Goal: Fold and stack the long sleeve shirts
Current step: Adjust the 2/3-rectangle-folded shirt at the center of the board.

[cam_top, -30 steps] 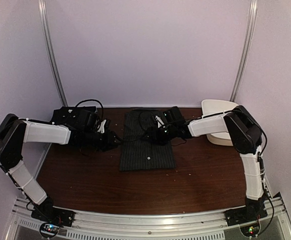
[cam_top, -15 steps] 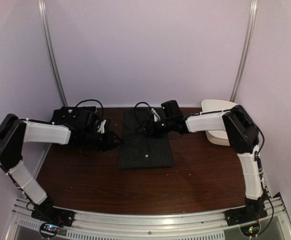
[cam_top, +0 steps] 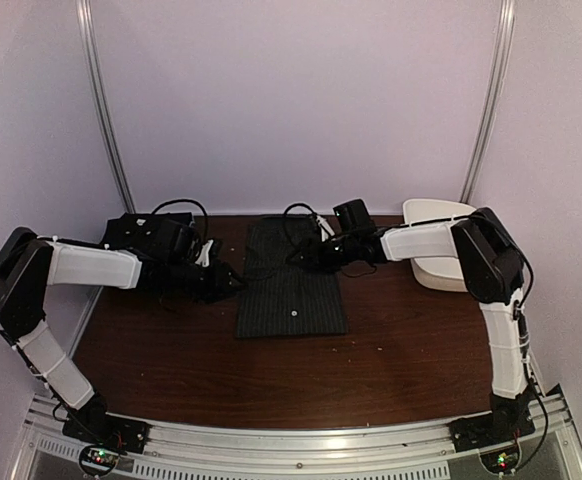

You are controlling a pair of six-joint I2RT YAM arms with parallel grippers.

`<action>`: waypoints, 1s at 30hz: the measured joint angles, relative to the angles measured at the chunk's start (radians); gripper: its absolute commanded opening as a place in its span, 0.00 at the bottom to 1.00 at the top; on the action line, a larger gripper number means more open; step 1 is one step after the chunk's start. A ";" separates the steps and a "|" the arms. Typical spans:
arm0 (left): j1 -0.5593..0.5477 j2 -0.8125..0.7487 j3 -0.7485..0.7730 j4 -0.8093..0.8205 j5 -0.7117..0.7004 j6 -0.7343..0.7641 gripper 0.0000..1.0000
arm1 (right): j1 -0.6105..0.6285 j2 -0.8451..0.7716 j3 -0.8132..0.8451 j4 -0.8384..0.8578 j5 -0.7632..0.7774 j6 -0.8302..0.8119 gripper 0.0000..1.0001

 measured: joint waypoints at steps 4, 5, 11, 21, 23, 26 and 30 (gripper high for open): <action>0.000 0.002 0.000 0.000 0.000 0.000 0.44 | -0.043 0.000 -0.025 -0.034 0.051 -0.016 0.69; 0.000 0.002 0.000 0.000 0.000 0.000 0.44 | -0.053 0.000 -0.026 -0.044 0.060 -0.019 0.69; 0.000 0.002 0.000 0.000 0.000 0.000 0.44 | -0.065 -0.004 -0.026 -0.091 0.117 -0.055 0.65; 0.000 0.002 0.000 -0.001 0.000 0.000 0.44 | 0.024 -0.181 -0.074 -0.183 0.357 -0.110 0.38; 0.000 0.002 0.000 -0.001 0.001 0.000 0.44 | 0.044 -0.192 -0.074 -0.181 0.381 -0.114 0.34; 0.000 0.002 0.000 -0.001 0.004 0.000 0.44 | 0.075 -0.174 -0.072 -0.192 0.403 -0.115 0.26; 0.000 0.002 0.000 -0.001 0.010 0.000 0.44 | 0.092 -0.102 -0.029 -0.224 0.423 -0.120 0.21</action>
